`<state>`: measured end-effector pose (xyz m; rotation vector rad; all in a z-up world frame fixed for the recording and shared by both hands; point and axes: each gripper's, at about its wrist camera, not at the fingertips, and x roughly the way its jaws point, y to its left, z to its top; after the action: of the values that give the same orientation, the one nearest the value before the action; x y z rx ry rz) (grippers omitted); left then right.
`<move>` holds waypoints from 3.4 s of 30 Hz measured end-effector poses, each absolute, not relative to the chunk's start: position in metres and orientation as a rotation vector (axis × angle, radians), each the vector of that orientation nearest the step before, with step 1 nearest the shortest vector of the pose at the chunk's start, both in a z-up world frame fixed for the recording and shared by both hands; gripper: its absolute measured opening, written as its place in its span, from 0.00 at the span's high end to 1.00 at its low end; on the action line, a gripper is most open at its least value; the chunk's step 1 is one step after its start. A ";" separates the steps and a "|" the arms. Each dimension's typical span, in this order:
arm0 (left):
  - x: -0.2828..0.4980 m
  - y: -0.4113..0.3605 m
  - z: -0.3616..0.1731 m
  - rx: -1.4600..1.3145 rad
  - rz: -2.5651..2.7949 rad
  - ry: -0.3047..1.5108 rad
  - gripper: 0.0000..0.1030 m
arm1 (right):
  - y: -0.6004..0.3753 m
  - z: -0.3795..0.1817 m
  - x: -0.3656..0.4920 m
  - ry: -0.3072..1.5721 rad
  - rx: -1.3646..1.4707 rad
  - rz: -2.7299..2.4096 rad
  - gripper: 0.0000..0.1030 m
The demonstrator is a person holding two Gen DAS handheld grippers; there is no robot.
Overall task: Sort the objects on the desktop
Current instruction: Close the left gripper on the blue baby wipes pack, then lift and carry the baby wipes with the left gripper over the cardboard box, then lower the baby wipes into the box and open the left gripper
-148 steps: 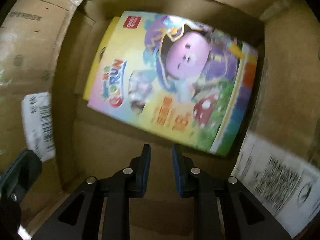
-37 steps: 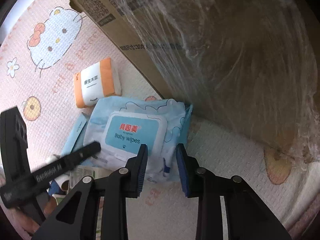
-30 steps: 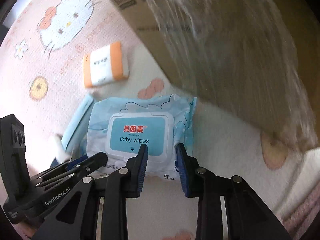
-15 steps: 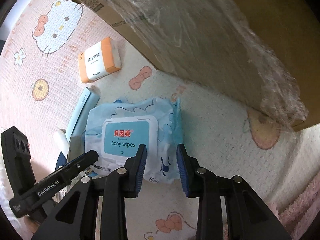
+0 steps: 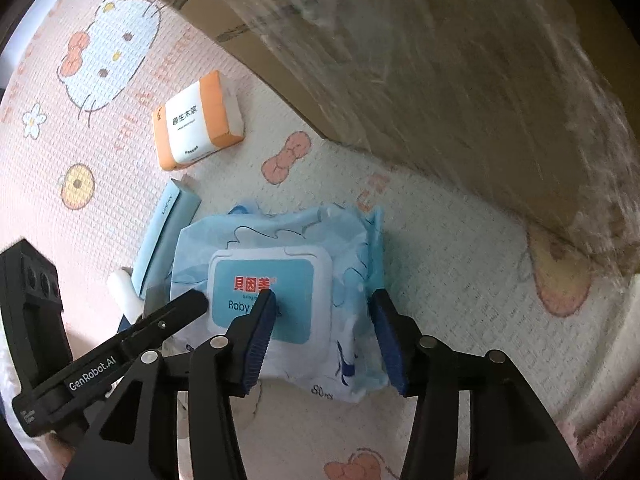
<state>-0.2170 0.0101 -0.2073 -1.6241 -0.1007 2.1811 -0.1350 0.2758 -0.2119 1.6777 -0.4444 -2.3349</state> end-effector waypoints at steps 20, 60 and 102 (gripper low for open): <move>-0.171 -0.013 -0.112 -1.404 2.422 -0.191 0.80 | 0.255 -0.124 -0.104 -0.254 1.395 -2.428 0.56; -0.309 0.260 -0.038 -1.251 2.139 -0.141 0.80 | 0.443 0.012 -0.211 -0.469 1.197 -2.896 0.69; -0.357 0.324 -0.129 -1.720 1.938 0.370 1.00 | 0.453 -0.116 -0.325 -0.609 2.092 -2.251 0.80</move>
<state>-0.3572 0.3242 -0.1292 -1.7199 0.3703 1.9383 -0.3245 0.4533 -0.1164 2.0918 -0.6091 -2.2511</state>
